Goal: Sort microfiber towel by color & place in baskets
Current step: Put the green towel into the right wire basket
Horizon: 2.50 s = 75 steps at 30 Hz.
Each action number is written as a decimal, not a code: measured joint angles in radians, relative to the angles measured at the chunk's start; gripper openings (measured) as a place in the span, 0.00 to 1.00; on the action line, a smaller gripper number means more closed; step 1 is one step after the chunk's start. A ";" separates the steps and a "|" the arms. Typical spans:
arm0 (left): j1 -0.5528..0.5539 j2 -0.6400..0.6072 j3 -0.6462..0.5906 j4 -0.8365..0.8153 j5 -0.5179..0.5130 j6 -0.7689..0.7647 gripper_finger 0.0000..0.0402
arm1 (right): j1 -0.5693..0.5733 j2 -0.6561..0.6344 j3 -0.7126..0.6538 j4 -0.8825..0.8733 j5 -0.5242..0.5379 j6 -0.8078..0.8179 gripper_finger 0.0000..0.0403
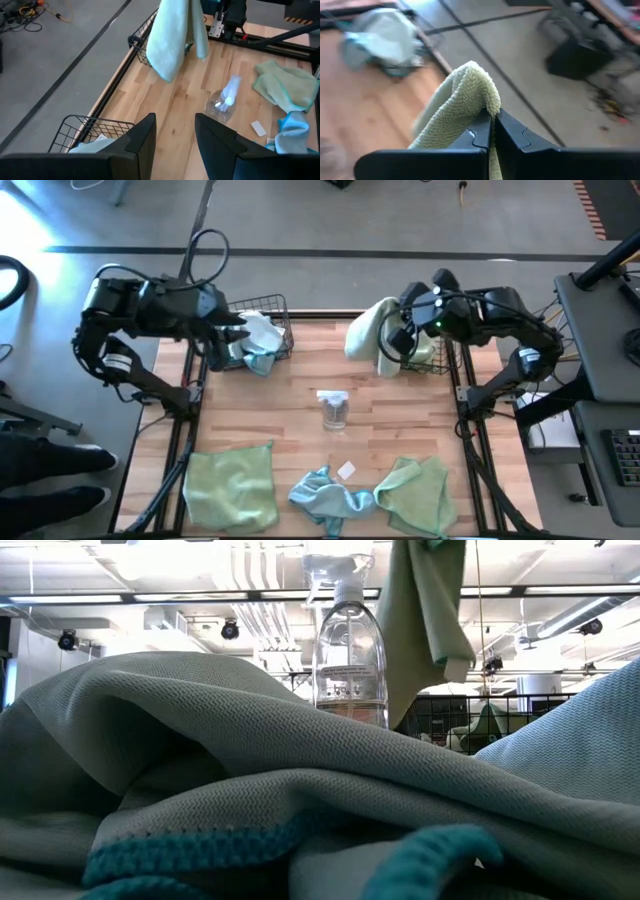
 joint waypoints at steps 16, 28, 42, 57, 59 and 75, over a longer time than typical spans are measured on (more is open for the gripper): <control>0.000 -0.150 -0.281 0.000 -0.008 -0.131 0.30 | -0.041 -0.086 -0.011 -0.068 0.334 0.107 0.02; 0.000 -0.191 -0.367 0.009 -0.008 -0.142 0.30 | -0.222 -0.165 -0.193 -0.069 0.266 0.173 0.02; 0.000 -0.209 -0.273 0.017 -0.008 -0.155 0.30 | -0.336 -0.280 -0.599 -0.068 0.064 0.322 0.02; 0.000 -0.203 -0.224 0.019 -0.008 -0.150 0.30 | -0.336 -0.299 -0.859 -0.065 -0.029 0.423 0.02; 0.000 -0.204 -0.225 0.019 -0.008 -0.150 0.30 | -0.336 -0.299 -0.885 -0.062 -0.029 0.426 0.02; 0.000 -0.205 -0.210 0.019 -0.008 -0.150 0.30 | -0.336 -0.299 -0.916 -0.045 -0.004 0.448 0.09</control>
